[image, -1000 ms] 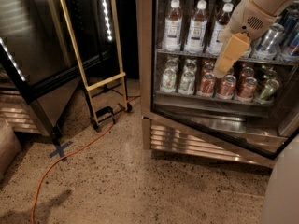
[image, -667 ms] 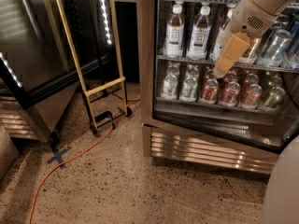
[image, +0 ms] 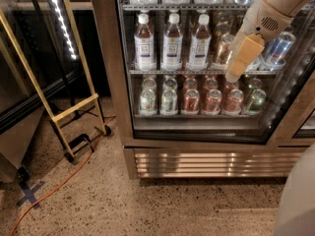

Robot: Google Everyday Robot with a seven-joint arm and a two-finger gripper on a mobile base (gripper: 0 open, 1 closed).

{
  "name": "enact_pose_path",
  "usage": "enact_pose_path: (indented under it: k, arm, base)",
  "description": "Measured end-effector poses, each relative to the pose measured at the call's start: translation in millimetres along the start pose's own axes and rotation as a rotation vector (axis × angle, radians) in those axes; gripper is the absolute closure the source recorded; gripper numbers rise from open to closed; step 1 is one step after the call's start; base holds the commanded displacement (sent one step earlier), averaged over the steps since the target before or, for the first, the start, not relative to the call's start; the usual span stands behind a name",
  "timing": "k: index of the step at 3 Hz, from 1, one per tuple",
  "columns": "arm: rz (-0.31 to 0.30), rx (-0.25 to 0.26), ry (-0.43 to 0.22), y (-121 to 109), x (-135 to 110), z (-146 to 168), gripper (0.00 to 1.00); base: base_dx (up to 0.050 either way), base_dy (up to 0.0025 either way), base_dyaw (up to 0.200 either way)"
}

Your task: Close left fridge door

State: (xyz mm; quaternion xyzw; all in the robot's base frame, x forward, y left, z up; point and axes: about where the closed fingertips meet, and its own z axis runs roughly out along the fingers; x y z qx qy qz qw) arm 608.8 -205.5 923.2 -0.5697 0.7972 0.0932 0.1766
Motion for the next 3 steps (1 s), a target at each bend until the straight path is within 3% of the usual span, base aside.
enact_pose_path:
  k: [1, 2, 3]
  arm:
    - [0.000, 0.000, 0.000, 0.0, 0.0, 0.0, 0.00]
    - [0.000, 0.000, 0.000, 0.0, 0.0, 0.0, 0.00]
    - [0.000, 0.000, 0.000, 0.0, 0.0, 0.0, 0.00]
  base:
    - [0.037, 0.00249, 0.134]
    - [-0.049, 0.00006, 0.000]
    - [0.000, 0.00000, 0.000]
